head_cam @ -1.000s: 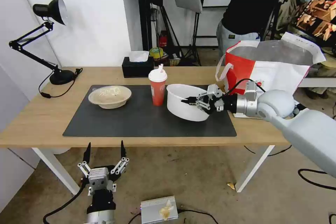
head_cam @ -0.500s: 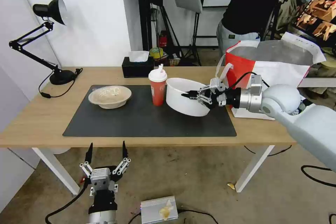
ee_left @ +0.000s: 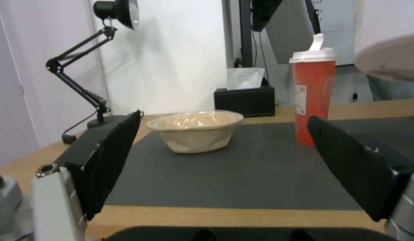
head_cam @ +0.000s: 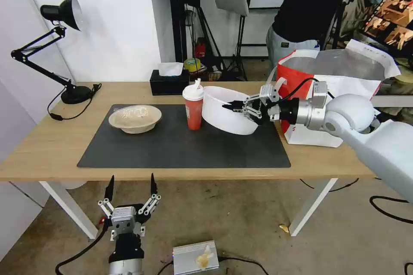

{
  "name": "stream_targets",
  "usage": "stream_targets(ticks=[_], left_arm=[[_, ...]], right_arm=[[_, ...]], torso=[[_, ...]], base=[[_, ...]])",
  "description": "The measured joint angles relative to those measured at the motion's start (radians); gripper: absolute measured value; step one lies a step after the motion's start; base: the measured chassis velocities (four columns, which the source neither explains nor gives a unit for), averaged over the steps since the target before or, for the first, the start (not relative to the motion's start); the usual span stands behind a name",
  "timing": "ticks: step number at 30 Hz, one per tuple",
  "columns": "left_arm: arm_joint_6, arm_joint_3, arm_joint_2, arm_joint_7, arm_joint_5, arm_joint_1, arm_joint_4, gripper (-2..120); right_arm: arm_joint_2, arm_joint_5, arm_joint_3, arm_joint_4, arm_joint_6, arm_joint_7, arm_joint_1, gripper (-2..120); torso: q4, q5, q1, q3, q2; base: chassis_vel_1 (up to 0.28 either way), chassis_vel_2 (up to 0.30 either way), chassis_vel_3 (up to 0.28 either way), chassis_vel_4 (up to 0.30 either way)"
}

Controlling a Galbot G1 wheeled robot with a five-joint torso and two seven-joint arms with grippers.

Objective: Pick up the trash from the table and place it into the takeout bag.

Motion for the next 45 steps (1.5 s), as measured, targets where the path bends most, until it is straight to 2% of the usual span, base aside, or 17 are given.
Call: stream_targets(ticks=[22, 45], left_arm=[[0.000, -0.004, -0.001, 0.000, 0.000, 0.002, -0.004, 100], [0.000, -0.003, 0.007, 0.000, -0.005, 0.001, -0.004, 100]], right_arm=[[0.056, 0.035, -0.056, -0.108, -0.005, 0.011, 0.161, 0], [0.100, 0.024, -0.050, -0.352, 0.026, -0.005, 0.292, 0]], torso=[[0.0001, 0.0000, 0.000, 0.000, 0.000], [0.0000, 0.0000, 0.000, 0.000, 0.000]], base=[[0.000, 0.000, 0.000, 0.000], [0.000, 0.000, 0.000, 0.000]])
